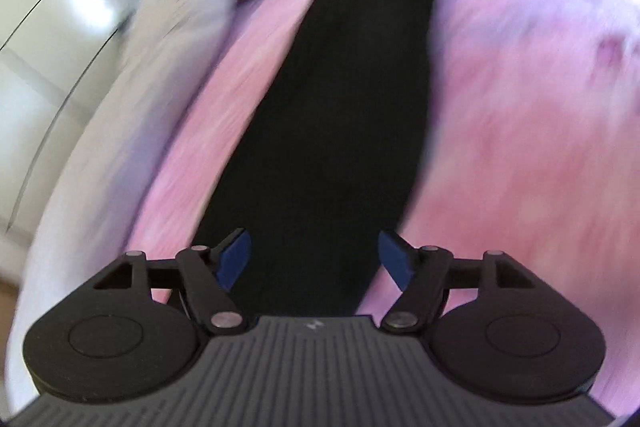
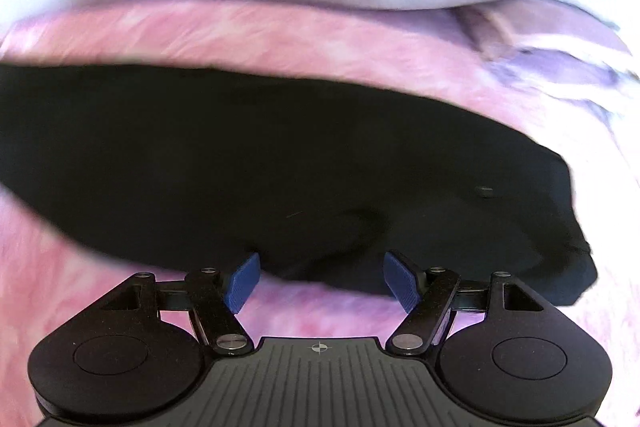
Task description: Fold clothes
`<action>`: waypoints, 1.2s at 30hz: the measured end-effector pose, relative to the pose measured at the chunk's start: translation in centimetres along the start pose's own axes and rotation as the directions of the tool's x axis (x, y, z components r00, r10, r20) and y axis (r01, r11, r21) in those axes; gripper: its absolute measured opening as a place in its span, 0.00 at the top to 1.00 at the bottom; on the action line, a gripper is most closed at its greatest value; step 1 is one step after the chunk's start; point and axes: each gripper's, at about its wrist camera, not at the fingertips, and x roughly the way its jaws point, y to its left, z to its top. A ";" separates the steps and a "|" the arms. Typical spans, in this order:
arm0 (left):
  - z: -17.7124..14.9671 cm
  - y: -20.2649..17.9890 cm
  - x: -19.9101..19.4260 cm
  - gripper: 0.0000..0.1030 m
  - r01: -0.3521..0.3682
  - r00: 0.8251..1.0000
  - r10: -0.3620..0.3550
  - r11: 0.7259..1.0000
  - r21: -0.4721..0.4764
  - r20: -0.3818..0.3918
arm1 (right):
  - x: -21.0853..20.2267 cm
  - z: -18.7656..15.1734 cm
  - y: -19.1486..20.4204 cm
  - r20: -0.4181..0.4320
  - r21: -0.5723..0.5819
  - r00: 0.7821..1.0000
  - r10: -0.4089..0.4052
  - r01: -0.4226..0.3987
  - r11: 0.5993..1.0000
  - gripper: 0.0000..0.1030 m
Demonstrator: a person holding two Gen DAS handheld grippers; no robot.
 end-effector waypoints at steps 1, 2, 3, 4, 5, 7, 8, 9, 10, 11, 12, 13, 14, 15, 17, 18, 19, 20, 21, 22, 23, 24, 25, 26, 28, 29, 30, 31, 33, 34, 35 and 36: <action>1.4 -1.1 1.0 0.34 0.017 1.000 -0.017 1.000 0.017 0.011 | -0.7 0.0 -0.8 0.017 0.032 1.000 -0.008 0.007 0.999 0.30; 2.7 -2.2 2.0 0.34 0.034 0.999 -0.035 0.999 0.034 0.022 | -1.2 -0.3 -1.4 0.028 0.054 0.999 -0.021 0.019 0.998 0.30; 4.1 -3.2 2.9 0.34 0.051 0.998 -0.052 0.997 0.052 0.032 | -1.5 -0.3 -2.1 0.035 0.074 0.999 -0.021 0.019 0.997 0.30; 5.4 -4.3 3.9 0.34 0.067 0.997 -0.070 0.995 0.069 0.042 | -2.1 -1.0 -2.7 0.039 0.100 0.999 -0.019 0.015 0.995 0.30; 6.3 -5.2 4.8 0.34 0.083 0.995 -0.087 0.993 0.082 0.046 | -2.8 -1.7 -3.2 0.042 0.127 0.999 -0.016 0.010 0.992 0.30; 7.0 -6.3 6.7 0.35 0.090 0.995 -0.094 0.990 0.109 0.032 | -3.8 -3.5 -3.4 0.031 0.162 0.999 -0.019 0.014 0.987 0.30; 7.3 -6.6 7.0 0.36 0.077 0.996 -0.081 0.989 0.126 0.027 | -4.2 -4.5 -3.5 0.022 0.177 1.000 -0.020 0.016 0.984 0.30; 7.5 -6.9 7.4 0.39 0.064 0.997 -0.068 0.988 0.144 0.022 | -4.7 -5.6 -3.4 0.014 0.188 1.000 -0.020 0.017 0.982 0.30; 7.8 -7.2 7.7 0.47 0.052 0.998 -0.055 0.986 0.161 0.018 | -4.9 -6.6 -3.3 0.004 0.197 1.000 -0.020 0.019 0.980 0.30; 7.9 -6.9 8.1 0.72 0.051 0.999 -0.054 0.984 0.173 0.009 | -5.2 -7.6 -2.9 -0.007 0.207 1.000 -0.018 0.019 0.978 0.30; 8.2 -6.5 8.3 0.90 0.058 0.998 -0.058 0.983 0.175 -0.006 | -5.4 -8.6 -2.5 -0.012 0.218 1.000 -0.012 0.014 0.976 0.30; 8.5 -5.5 8.1 0.92 0.086 0.996 -0.086 0.983 0.159 -0.008 | -5.5 -9.3 -1.8 -0.015 0.225 1.000 -0.007 0.010 0.974 0.30; 8.6 -4.4 7.9 0.95 0.115 0.993 -0.117 0.983 0.141 -0.001 | -5.5 -9.8 -1.2 -0.017 0.233 1.000 -0.002 0.006 0.973 0.30; 8.8 -3.4 7.6 0.97 0.129 0.991 -0.132 0.982 0.137 0.009 | -5.4 -10.2 -0.5 -0.017 0.240 1.000 0.002 0.002 0.971 0.30; 9.1 -1.2 7.0 0.97 0.170 0.984 -0.174 0.978 0.125 0.026 | -5.3 -10.8 1.0 -0.009 0.282 1.000 0.008 -0.005 0.959 0.30; 9.4 0.1 7.0 0.97 0.210 0.976 -0.214 0.972 0.109 0.033 | -5.2 -10.6 1.7 0.012 0.326 1.000 0.008 -0.012 0.945 0.30; 9.5 1.2 6.5 0.97 0.240 0.969 -0.245 0.966 0.098 0.038 | -5.1 -10.4 2.4 0.036 0.371 0.999 0.008 -0.021 0.928 0.30; 9.7 2.2 6.5 0.97 0.267 0.962 -0.272 0.959 0.093 0.042 | -5.0 -10.2 3.1 0.060 0.416 0.998 0.006 -0.030 0.909 0.29; 9.8 3.2 6.5 0.97 0.294 0.953 -0.298 0.952 0.088 0.046 | -4.9 -10.0 3.6 0.084 0.474 0.996 0.004 -0.044 0.879 0.29; 9.9 4.2 6.5 0.97 0.319 0.945 -0.324 0.944 0.084 0.050 | -4.7 -9.8 4.2 0.107 0.533 0.994 0.001 -0.058 0.844 0.28; 10.0 5.0 6.7 0.97 0.334 0.940 -0.338 0.939 0.083 0.050 | -4.5 -9.5 4.8 0.127 0.575 0.992 -0.005 -0.069 0.815 0.28; 10.2 5.7 6.8 0.97 0.348 0.935 -0.352 0.934 0.083 0.050 | -4.2 -9.2 5.4 0.145 0.608 0.989 -0.015 -0.077 0.790 0.27; 10.3 6.4 6.9 0.97 0.358 0.930 -0.363 0.929 0.092 0.052 | -3.8 -8.8 6.3 0.162 0.634 0.986 -0.030 -0.080 0.769 0.26; 10.4 6.9 7.1 0.97 0.357 0.930 -0.363 0.929 0.097 0.056 | -3.4 -8.3 7.0 0.173 0.647 0.984 -0.042 -0.081 0.758 0.26; 10.6 7.7 7.4 0.97 0.369 0.925 -0.376 0.924 0.105 0.060 | -2.5 -7.3 8.2 0.184 0.662 0.981 -0.062 -0.077 0.746 0.25; 10.6 7.9 7.5 0.97 0.382 0.919 -0.389 0.918 0.109 0.059 | -2.0 -6.8 8.8 0.189 0.669 0.979 -0.071 -0.076 0.739 0.25; 10.7 8.1 7.6 0.97 0.390 0.915 -0.399 0.913 0.124 0.059 | -1.6 -6.3 9.1 0.198 0.675 0.977 -0.078 -0.078 0.734 0.25; 10.7 8.1 7.6 0.97 0.390 0.914 -0.400 0.911 0.132 0.065 | -1.2 -5.9 9.3 0.207 0.680 0.975 -0.086 -0.081 0.728 0.24; 10.7 8.3 7.6 0.97 0.388 0.912 -0.402 0.910 0.148 0.077 | -0.2 -5.2 9.8 0.220 0.689 0.968 -0.117 -0.069 0.721 0.24; 10.7 8.4 7.6 0.97 0.384 0.913 -0.399 0.911 0.148 0.085 | 0.5 -4.9 9.9 0.220 0.692 0.966 -0.139 -0.054 0.720 0.23; 10.7 8.6 7.5 0.97 0.384 0.911 -0.400 0.911 0.154 0.095 | 1.2 -4.5 9.8 0.216 0.698 0.962 -0.165 -0.034 0.716 0.23; 10.7 8.7 7.3 0.97 0.383 0.910 -0.401 0.910 0.160 0.106 | 1.9 -4.2 9.7 0.207 0.707 0.960 -0.187 -0.015 0.707 0.22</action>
